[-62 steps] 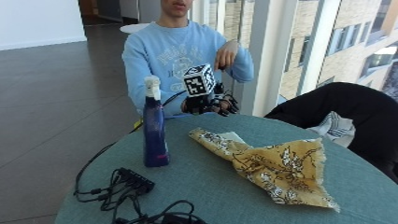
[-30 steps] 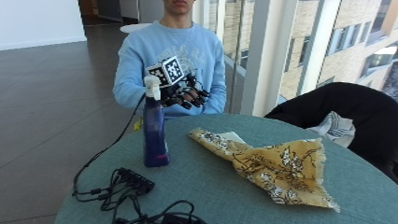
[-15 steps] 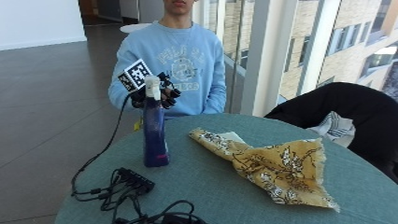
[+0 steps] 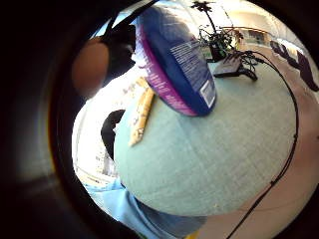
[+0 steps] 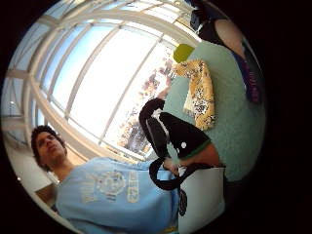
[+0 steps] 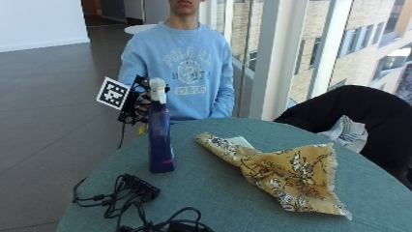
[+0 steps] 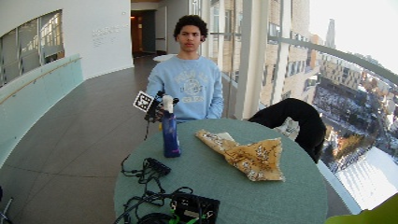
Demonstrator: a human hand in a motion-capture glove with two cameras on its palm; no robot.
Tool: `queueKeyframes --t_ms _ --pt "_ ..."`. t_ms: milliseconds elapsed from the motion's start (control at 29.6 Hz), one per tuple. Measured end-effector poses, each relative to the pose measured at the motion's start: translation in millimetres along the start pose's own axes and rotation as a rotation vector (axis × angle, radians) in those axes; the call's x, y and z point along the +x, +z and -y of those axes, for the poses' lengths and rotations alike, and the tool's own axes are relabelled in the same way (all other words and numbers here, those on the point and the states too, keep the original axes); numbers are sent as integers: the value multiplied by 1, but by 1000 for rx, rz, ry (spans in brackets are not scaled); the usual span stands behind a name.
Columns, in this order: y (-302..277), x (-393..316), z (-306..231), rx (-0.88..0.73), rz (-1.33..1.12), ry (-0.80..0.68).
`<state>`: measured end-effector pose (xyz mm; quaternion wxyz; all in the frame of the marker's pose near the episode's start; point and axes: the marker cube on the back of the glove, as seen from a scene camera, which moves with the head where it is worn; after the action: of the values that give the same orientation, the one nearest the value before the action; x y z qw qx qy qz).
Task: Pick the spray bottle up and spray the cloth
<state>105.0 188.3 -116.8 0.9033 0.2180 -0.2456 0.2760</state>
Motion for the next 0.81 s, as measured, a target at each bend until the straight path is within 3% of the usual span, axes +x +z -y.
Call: queueKeyframes --t_ms 169,406,811 --pt "-3 17 0 -40 113 4" --pt "-2 33 36 184 160 137" --pt "-1 57 79 191 182 217"
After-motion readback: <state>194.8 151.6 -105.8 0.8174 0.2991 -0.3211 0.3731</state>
